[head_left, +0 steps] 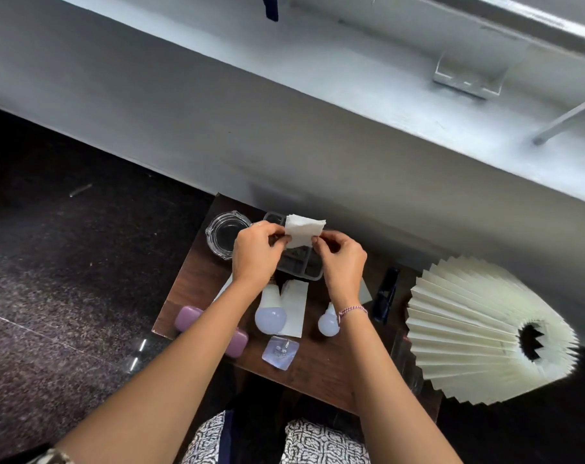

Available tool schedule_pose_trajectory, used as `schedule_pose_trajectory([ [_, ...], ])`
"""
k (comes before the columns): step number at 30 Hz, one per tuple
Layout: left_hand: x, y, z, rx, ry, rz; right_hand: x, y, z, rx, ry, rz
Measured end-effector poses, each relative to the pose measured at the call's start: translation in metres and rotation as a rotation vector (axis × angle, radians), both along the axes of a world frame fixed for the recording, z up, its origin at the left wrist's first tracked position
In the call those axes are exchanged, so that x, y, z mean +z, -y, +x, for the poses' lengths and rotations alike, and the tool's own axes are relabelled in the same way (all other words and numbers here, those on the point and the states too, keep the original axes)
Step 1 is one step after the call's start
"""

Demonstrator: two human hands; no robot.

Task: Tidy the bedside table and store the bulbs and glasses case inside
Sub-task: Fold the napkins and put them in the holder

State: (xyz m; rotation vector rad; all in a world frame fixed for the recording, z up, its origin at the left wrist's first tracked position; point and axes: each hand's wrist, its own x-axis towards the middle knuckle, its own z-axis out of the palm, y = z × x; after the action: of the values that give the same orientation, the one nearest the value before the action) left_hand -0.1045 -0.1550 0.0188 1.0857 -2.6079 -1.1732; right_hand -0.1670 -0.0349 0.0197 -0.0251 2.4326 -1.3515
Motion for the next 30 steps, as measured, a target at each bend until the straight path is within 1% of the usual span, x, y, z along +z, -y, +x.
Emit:
schedule_pose_trajectory([
  [3, -0.001, 0.008, -0.011, -0.019, 0.009, -0.026, -0.002, 0.008, -0.008, -0.032, -0.001, 0.0],
  [7, -0.003, 0.014, -0.021, -0.048, -0.003, -0.011, -0.005, 0.013, -0.013, -0.048, -0.011, 0.033],
  [19, -0.015, 0.024, -0.025, -0.143, 0.079, 0.025, -0.021, 0.018, -0.009, 0.001, 0.009, 0.125],
  [30, -0.023, 0.025, -0.024, -0.169, 0.078, 0.046, -0.027, 0.016, -0.003, 0.001, -0.013, 0.165],
])
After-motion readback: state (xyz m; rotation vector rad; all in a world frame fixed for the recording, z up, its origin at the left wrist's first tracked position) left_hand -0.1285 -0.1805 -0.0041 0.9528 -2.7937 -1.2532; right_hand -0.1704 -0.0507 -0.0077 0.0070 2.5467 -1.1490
